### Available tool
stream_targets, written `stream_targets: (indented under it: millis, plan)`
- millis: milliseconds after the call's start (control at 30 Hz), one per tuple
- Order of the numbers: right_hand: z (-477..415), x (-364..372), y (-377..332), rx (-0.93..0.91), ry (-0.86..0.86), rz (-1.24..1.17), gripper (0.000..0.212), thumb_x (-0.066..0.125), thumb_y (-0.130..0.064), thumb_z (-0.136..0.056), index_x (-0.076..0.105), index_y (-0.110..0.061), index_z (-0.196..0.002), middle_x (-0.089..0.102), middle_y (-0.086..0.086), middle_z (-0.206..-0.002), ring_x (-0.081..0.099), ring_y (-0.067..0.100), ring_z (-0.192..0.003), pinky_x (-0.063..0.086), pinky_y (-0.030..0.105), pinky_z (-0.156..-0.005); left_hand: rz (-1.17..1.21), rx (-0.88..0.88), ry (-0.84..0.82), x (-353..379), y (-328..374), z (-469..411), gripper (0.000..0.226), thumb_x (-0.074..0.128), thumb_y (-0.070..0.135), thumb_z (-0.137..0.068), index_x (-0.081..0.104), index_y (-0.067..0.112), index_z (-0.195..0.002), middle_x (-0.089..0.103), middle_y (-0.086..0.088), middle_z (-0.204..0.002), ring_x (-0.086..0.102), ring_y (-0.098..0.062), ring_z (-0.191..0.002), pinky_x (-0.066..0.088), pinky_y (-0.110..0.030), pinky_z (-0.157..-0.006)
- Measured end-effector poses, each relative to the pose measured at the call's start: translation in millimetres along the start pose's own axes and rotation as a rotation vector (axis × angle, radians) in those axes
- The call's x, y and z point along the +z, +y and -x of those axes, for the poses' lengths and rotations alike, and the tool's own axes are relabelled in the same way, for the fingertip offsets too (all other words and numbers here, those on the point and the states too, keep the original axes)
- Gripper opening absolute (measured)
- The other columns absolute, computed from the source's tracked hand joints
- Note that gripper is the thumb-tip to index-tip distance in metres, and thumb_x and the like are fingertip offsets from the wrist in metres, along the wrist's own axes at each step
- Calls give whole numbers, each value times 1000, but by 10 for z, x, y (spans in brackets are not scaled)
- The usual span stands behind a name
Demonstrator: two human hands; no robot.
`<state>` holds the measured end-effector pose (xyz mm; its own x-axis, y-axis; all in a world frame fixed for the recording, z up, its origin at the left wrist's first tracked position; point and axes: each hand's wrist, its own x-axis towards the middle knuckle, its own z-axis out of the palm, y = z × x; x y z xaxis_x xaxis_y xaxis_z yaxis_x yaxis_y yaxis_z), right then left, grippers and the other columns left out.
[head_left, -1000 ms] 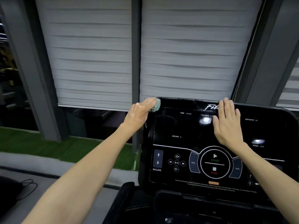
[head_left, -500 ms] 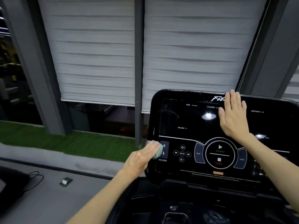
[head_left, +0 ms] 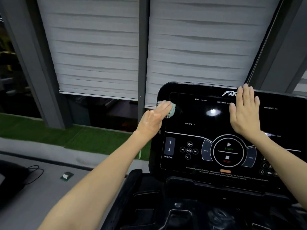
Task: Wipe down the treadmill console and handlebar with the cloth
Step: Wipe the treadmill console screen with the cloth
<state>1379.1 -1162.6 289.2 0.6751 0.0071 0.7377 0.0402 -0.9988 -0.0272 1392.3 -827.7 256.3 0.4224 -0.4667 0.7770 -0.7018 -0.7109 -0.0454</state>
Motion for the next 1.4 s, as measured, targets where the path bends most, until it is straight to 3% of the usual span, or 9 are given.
stream_targets:
  millis: [133,267,433,600,767,967,1200,1333,1400]
  plan:
    - [10,-4,-2,0,3,-6,63,19,-33,-98,14,1,-150,11,22,-158,8,38,-146,13,54,-114,76,62,-45,158,140,530,88,60,-36,-58,46,7,-134,58,-13,-134,64,-31,-115,61,-35,-54]
    - [7,-10,-9,2,1,-12,63,19,-34,-97,13,1,-150,10,22,-158,8,38,-146,13,55,-114,153,38,-117,329,320,1181,94,58,-36,-54,45,7,-138,53,-10,-140,56,-27,-124,59,-28,-54]
    - [13,-34,-29,2,-14,-13,63,19,-33,-98,15,2,-149,12,24,-157,10,40,-145,15,57,-113,122,98,-248,345,460,1814,70,30,-14,-71,62,9,-129,61,-4,-135,56,-14,-124,51,-15,-85]
    - [12,-35,-25,-2,-17,-13,63,19,-34,-98,16,2,-149,12,24,-157,11,40,-145,16,57,-112,106,205,-245,125,405,1556,67,57,-17,-64,52,6,-126,61,-5,-125,66,-17,-108,57,-21,-77]
    - [14,-23,-21,0,-10,-21,63,19,-34,-98,16,2,-149,12,23,-158,11,40,-145,15,57,-112,38,34,-159,102,249,918,46,48,-15,-85,55,9,-123,57,-2,-116,68,-18,-89,58,-25,-56]
    - [10,-10,-13,-6,-5,-22,62,22,-31,-98,15,2,-149,11,23,-158,9,39,-145,14,57,-113,78,-16,-142,170,189,757,83,65,-31,-62,47,7,-135,42,-1,-139,54,-26,-128,61,-29,-61]
    - [8,-2,-1,-7,0,-14,62,20,-33,-99,13,2,-150,10,23,-158,8,39,-146,13,56,-114,146,59,-230,386,396,1676,87,49,-30,-63,43,9,-140,46,-6,-146,52,-24,-129,58,-21,-60]
    - [10,6,0,-6,5,-16,62,19,-32,-98,12,1,-150,9,23,-158,8,38,-146,13,56,-114,202,94,-323,419,477,1990,102,72,-29,-48,46,10,-139,55,-6,-140,52,-17,-130,54,-16,-85]
    - [20,11,0,-6,5,-15,62,19,-33,-98,12,1,-150,9,23,-158,7,39,-146,13,56,-114,177,154,-379,356,441,1973,104,76,-25,-44,46,9,-138,55,-5,-140,56,-17,-127,56,-19,-79]
